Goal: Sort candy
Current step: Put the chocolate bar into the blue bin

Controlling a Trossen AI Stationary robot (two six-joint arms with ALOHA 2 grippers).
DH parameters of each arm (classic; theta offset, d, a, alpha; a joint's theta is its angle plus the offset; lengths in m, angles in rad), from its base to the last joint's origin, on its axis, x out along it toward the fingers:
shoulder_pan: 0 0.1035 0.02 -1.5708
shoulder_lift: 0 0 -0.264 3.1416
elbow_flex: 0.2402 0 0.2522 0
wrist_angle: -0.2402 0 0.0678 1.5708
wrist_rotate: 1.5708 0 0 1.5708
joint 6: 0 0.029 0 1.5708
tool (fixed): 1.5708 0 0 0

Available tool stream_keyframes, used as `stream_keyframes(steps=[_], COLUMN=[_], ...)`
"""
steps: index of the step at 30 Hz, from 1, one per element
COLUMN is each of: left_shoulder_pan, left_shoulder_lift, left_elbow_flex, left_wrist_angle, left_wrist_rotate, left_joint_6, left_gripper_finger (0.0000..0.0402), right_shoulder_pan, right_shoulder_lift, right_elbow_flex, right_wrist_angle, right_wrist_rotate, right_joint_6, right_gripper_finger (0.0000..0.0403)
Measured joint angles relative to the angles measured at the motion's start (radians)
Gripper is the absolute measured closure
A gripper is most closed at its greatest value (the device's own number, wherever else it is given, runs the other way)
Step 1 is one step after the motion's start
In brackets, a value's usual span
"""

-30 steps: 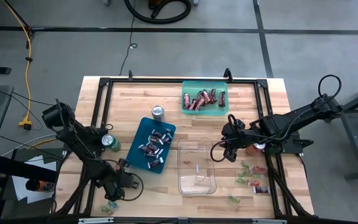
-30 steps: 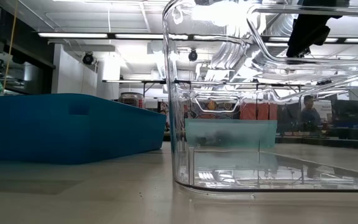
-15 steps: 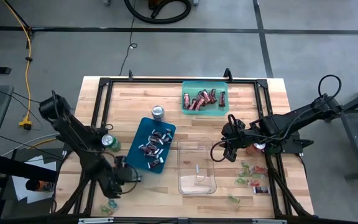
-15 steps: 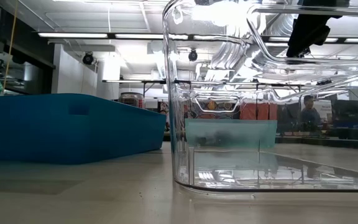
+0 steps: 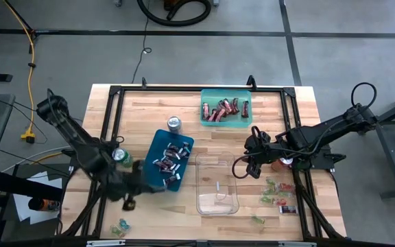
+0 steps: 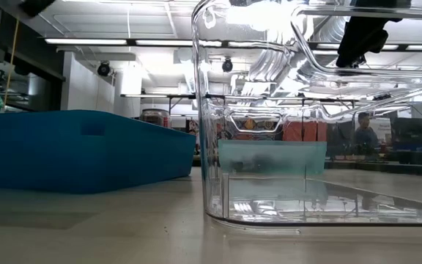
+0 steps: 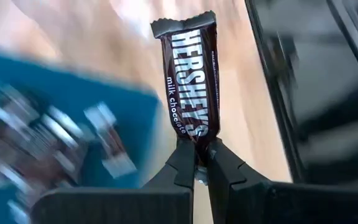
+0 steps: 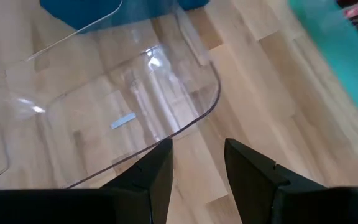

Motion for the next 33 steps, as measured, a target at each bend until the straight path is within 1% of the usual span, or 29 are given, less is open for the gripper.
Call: stream_keyframes(steps=[3, 6, 10, 14, 17, 20, 23, 26, 29, 33], left_shoulder_pan=[0.111, 0.227, 0.336, 0.381, 0.391, 0.415, 0.481, 0.536, 0.576, 0.617], left_shoulder_lift=[-0.028, -0.054, -0.092, -0.098, -0.092, -0.093, -0.11, -0.105, -0.065, 0.017], left_elbow_flex=[0.072, 0.131, 0.142, 0.142, 0.128, 0.067, -0.012, -0.082, -0.142, -0.179], left_wrist_angle=[0.006, 0.033, 0.098, 0.104, 0.107, 0.072, 0.026, 0.003, -0.002, -0.003], left_wrist_rotate=[-0.097, -0.131, -0.129, -0.094, -0.073, -0.051, 0.055, 0.164, 0.224, 0.272], left_joint_6=[0.14, 0.281, 0.399, 0.423, 0.405, 0.298, 0.18, 0.117, 0.071, 0.002], left_gripper_finger=[0.04, 0.04, 0.0401, 0.0401, 0.0401, 0.0401, 0.0401, 0.0401, 0.0401, 0.0402], right_shoulder_pan=[0.0, 0.0, 0.0, 0.0, 0.0, 0.0, 0.0, 0.0, 0.0, 0.0], right_shoulder_lift=[0.0, 0.0, 0.0, 0.0, 0.0, 0.0, 0.0, 0.0, 0.0, 0.0], right_elbow_flex=[0.0, 0.0, 0.0, 0.0, 0.0, 0.0, 0.0, 0.0, 0.0, 0.0], right_wrist_angle=[0.009, 0.016, 0.016, 0.015, 0.015, 0.014, 0.014, 0.01, 0.008, 0.008], right_wrist_rotate=[0.013, 0.012, 0.012, 0.004, 0.004, 0.003, 0.002, 0.002, 0.002, 0.002], right_joint_6=[0.0, -0.013, -0.032, -0.035, -0.038, -0.049, -0.058, -0.056, -0.058, -0.054], right_gripper_finger=[0.0265, 0.0265, 0.0265, 0.0265, 0.0265, 0.0265, 0.0265, 0.0265, 0.0265, 0.0265])
